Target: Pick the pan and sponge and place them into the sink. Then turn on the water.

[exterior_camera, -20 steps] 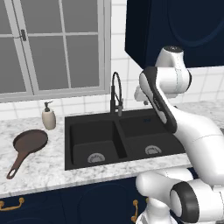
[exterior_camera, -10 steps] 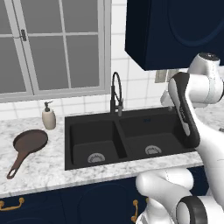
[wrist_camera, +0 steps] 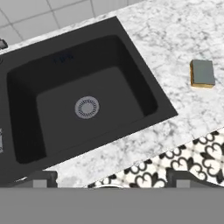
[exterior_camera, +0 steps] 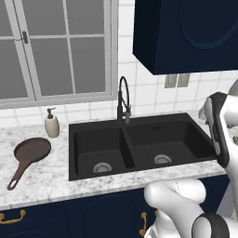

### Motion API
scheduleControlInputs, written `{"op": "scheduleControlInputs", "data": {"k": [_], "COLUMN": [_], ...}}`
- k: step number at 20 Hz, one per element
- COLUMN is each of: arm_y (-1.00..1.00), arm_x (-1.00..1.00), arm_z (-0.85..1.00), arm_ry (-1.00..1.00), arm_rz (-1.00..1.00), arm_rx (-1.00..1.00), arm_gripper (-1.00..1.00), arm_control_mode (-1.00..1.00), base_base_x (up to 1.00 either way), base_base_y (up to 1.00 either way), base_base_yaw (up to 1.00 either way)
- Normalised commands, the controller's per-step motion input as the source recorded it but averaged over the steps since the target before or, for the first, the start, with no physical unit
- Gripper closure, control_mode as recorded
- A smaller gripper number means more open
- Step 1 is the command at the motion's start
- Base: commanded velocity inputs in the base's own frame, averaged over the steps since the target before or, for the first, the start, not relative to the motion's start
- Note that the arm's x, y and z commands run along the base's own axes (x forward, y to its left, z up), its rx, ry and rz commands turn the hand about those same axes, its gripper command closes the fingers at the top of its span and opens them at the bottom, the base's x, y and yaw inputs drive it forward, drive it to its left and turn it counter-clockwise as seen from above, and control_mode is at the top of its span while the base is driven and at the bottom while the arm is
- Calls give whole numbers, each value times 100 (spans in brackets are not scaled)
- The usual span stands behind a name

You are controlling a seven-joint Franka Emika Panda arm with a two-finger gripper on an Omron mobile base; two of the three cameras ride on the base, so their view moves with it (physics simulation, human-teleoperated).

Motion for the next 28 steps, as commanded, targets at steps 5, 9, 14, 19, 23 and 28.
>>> {"op": "scheduleControlInputs", "data": {"k": [5,9,14,19,23,28], "arm_y": [-100,-100,-100,-95,-56,-51], "arm_x": [18,15,10,3,23,41], "arm_z": [-26,-26,-31,-34,-33,-29], "arm_ry": [7,9,4,3,2,10], "arm_rz": [-15,-11,-8,-6,-8,-5], "arm_rx": [0,0,0,2,4,3], "arm_gripper": [-100,-100,-100,-100,-100,-100], "arm_control_mode": [-100,-100,-100,-100,-100,-100], "base_base_x": [0,0,0,0,0,0], "base_base_y": [0,0,0,0,0,0], "base_base_yaw": [0,0,0,0,0,0]}}
